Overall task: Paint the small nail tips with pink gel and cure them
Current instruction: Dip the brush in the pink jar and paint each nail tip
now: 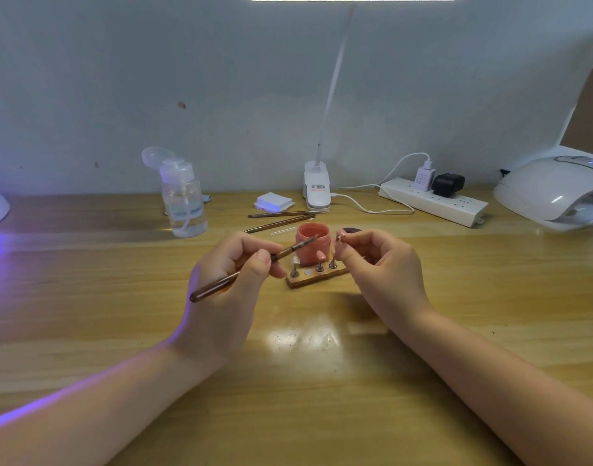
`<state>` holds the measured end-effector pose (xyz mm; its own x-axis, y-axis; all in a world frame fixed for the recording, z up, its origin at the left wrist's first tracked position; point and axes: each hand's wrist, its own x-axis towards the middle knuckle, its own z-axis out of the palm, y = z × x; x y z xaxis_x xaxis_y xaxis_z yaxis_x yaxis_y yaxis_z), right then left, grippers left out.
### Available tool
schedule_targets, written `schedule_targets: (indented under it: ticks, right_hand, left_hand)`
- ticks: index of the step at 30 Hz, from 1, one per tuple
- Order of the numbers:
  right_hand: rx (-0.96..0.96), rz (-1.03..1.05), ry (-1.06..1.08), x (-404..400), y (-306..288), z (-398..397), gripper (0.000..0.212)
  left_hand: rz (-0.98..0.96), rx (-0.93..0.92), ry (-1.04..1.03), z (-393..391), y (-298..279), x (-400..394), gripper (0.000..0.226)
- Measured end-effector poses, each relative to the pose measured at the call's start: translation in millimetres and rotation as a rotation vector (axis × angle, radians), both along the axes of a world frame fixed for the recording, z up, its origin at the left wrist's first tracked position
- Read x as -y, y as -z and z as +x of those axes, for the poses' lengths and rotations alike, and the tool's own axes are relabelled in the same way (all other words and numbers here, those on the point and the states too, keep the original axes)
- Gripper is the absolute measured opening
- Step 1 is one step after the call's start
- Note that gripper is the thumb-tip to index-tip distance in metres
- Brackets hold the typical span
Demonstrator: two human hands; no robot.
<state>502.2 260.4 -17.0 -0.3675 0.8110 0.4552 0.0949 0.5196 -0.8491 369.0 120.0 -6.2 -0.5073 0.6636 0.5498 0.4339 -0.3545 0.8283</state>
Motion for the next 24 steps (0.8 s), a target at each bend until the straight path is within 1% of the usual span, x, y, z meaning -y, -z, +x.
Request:
schedule_targets:
  ticks: [3,4,6,8,11,14,19,24]
  right_hand:
    - [-0.033,-0.061,-0.007,1.3,-6.6,-0.6,0.01]
    - [-0.04,-0.077,-0.016,2.4,-8.9,-1.6,0.009]
    - [-0.019,-0.081,-0.023,4.9,-11.5,-5.1,0.002]
    - [0.066,-0.057,-0.033,8.0,-11.6,-9.6,0.003]
    - [0.267,0.035,-0.05,11.4,-9.0,-15.8,0.008]
    - [0.432,0.167,0.008,14.5,-5.9,-20.6,0.014]
    - [0.574,0.293,0.062,15.7,0.5,-25.5,0.021]
    - [0.669,0.397,0.125,14.8,4.4,-24.9,0.028]
  left_hand:
    - [0.013,0.101,-0.061,-6.1,2.4,-5.4,0.019]
    - [0.018,0.146,-0.081,-8.7,3.2,-7.4,0.016]
    - [0.014,0.227,-0.13,-14.2,4.7,-10.8,0.019]
    - [-0.009,0.291,-0.166,-18.7,5.5,-13.5,0.023]
    - [-0.02,0.356,-0.188,-21.2,5.7,-15.2,0.023]
    - [-0.006,0.33,-0.161,-17.8,5.2,-14.1,0.023]
    - [0.002,0.252,-0.118,-10.4,5.1,-13.8,0.022]
    - [0.019,0.246,-0.1,-9.6,5.6,-12.3,0.021]
